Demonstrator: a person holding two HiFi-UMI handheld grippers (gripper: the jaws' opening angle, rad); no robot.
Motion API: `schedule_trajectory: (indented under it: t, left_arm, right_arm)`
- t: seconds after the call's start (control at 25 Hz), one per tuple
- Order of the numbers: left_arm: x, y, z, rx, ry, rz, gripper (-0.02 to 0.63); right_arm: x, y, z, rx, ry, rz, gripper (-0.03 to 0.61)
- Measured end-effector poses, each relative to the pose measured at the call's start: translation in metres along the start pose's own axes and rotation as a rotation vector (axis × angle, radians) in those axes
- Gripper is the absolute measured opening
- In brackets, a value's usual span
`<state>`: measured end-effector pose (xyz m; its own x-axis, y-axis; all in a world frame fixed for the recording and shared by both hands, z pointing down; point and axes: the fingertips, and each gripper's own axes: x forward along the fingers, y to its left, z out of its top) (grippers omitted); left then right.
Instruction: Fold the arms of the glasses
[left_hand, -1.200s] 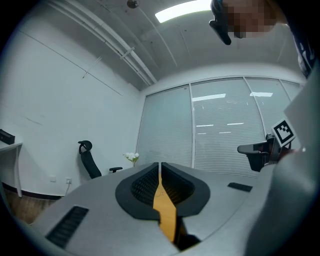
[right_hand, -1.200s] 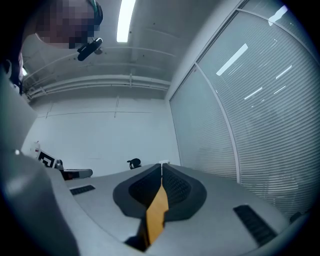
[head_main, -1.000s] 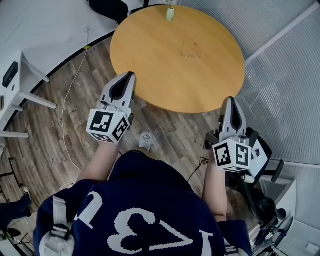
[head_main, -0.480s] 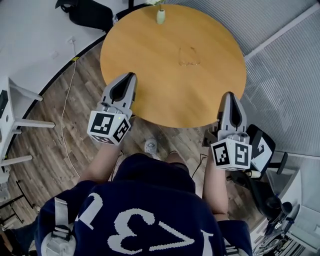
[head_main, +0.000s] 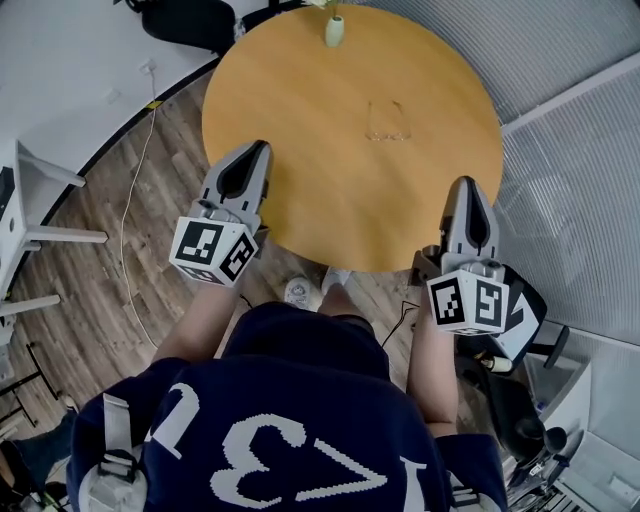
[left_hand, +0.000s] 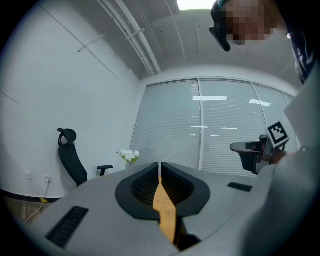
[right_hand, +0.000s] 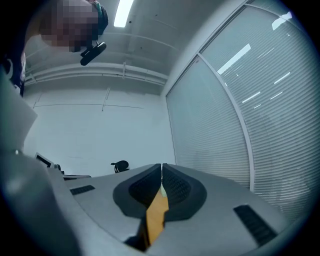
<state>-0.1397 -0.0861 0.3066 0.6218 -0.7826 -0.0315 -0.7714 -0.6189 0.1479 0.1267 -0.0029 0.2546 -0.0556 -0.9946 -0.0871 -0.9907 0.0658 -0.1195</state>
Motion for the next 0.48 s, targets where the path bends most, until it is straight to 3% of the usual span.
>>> schedule_trajectory:
  t: [0.48]
  left_arm:
    - [0.073,0.008,0.016,0.054,-0.019,0.123,0.028]
  right_arm:
    - [0.095,-0.049,0.012,-0.005,-0.003,0.135,0.029]
